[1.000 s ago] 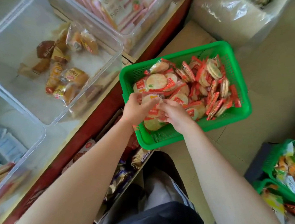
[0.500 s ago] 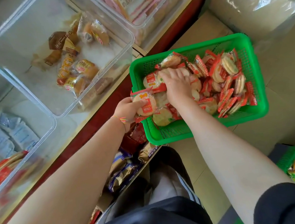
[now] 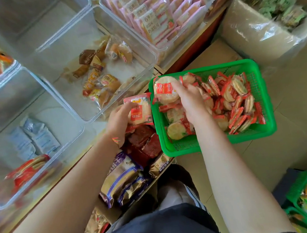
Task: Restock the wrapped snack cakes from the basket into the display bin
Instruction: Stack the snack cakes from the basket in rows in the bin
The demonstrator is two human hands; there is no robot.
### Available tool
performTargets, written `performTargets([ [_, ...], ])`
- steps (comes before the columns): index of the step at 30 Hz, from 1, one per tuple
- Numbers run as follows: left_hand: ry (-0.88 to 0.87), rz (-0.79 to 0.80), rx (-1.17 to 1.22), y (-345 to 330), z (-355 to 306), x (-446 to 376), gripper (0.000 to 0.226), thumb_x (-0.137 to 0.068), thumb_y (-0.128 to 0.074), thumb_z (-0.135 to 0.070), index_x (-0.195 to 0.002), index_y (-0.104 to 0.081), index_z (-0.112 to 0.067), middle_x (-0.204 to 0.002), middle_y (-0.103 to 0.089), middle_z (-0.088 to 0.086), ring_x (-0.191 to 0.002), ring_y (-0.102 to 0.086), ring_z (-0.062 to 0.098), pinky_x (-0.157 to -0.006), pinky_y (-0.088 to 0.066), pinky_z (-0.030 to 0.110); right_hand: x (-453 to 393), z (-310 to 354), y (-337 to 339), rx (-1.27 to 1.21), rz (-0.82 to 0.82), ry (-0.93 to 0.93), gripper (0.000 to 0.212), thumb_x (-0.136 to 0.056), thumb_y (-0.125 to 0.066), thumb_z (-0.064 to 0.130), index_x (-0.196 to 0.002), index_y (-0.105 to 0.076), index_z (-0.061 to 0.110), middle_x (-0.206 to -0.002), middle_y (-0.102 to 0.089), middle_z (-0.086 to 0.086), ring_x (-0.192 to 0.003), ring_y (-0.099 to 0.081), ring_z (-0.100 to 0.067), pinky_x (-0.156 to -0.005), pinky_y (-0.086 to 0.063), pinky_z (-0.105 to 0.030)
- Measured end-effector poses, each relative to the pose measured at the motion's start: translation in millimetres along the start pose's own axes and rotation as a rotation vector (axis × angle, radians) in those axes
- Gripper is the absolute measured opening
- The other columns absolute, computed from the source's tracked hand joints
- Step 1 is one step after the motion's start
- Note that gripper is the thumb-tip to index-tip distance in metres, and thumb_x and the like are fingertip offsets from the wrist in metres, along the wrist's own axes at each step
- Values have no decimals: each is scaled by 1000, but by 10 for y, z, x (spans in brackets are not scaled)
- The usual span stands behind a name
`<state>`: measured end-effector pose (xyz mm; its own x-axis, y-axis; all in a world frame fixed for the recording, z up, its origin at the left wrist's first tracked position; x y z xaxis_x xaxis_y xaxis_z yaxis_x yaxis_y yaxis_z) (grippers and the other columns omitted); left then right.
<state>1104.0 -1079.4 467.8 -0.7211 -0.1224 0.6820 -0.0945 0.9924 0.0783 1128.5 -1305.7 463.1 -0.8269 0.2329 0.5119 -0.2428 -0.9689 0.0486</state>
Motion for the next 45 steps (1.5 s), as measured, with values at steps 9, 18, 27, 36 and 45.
performTargets([
  [9, -284, -481, 378, 2149, -145, 500, 11, -87, -63, -17, -93, -58, -10, -73, -65, 11, -54, -62, 23, -44, -47, 25, 639, 327, -1978, 249, 497, 173, 25, -79, -73, 24, -101, -63, 32, -90, -71, 5, -68, -65, -11, -47, -42, -23],
  [18, -248, -791, 341, 3784, 602, 772, 32, -84, -70, -6, -86, -42, -21, -91, -55, 15, -76, -60, 26, -69, -59, 47, 1362, -229, -4016, 1015, 672, 594, 35, -80, -64, 11, -113, -69, 21, -110, -68, -9, -102, -62, -27, -86, -49, -33],
  [27, -388, -795, 14, 3910, 611, 708, 33, -80, -75, -38, -80, -42, -35, -88, -61, 5, -75, -56, 16, -65, -44, 23, 1611, -847, -4670, 1352, 919, 390, 34, -90, -47, 32, -116, -69, 31, -122, -67, 2, -111, -61, -21, -91, -48, -32],
  [36, -329, -577, 108, 3845, 476, 479, 24, -83, -74, -31, -94, -55, -21, -83, -64, -5, -68, -62, 6, -56, -48, 18, 1470, -365, -4598, 347, 744, -91, 23, -97, -42, 22, -96, -63, 13, -97, -63, -10, -90, -58, -22, -79, -42, -34],
  [45, -212, -450, -792, 3500, 543, 189, 49, -92, -52, -42, -127, -49, -8, -129, -52, 13, -122, -43, 29, -105, -32, 42, 1203, -157, -4459, 505, 571, 169, 15, -95, -58, 23, -109, -52, 22, -99, -71, -6, -64, -71, -25, -44, -48, -26],
])
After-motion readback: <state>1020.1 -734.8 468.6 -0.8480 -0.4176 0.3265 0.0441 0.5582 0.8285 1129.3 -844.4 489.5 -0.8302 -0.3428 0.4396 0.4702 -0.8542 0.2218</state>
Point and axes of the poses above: each hand's wrist, its own x-axis away from the middle knuckle, its own y-axis out of the back of the hand, z = x × y, the point moved 5 cm from there along -x, towards the middle knuckle
